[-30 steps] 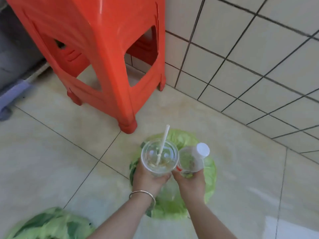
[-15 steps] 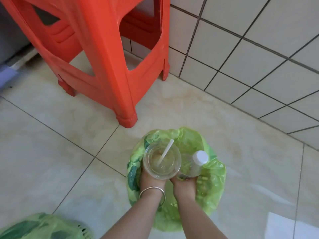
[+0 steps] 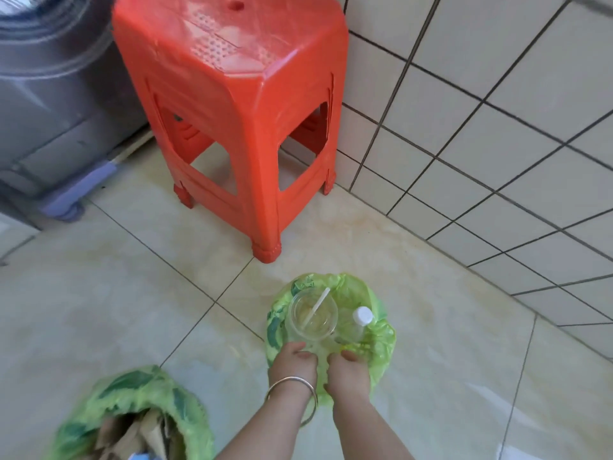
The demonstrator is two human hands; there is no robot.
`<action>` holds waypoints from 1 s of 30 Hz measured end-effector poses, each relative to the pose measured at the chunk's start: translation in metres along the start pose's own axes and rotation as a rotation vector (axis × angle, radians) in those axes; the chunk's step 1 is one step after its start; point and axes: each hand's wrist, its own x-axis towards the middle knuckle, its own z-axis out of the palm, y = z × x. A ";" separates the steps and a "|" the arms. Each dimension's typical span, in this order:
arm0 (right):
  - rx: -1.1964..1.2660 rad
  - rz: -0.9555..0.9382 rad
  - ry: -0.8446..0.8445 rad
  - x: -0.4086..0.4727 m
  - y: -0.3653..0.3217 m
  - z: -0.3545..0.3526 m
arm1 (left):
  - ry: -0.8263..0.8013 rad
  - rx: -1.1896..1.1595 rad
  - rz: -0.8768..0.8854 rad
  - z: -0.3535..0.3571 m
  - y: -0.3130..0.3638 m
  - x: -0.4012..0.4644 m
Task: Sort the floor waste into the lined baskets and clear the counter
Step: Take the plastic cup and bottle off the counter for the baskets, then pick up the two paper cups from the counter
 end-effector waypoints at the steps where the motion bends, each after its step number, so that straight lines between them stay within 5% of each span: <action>1: -0.023 -0.041 -0.009 -0.023 -0.008 -0.005 | 0.009 -0.040 0.018 -0.011 0.006 -0.018; 18: -0.351 -0.778 -0.410 -0.501 -0.157 -0.019 | 0.572 -0.224 0.421 -0.334 0.091 -0.373; 30: -0.444 -1.177 -0.536 -0.731 -0.211 0.047 | 0.802 -0.304 0.657 -0.539 0.103 -0.522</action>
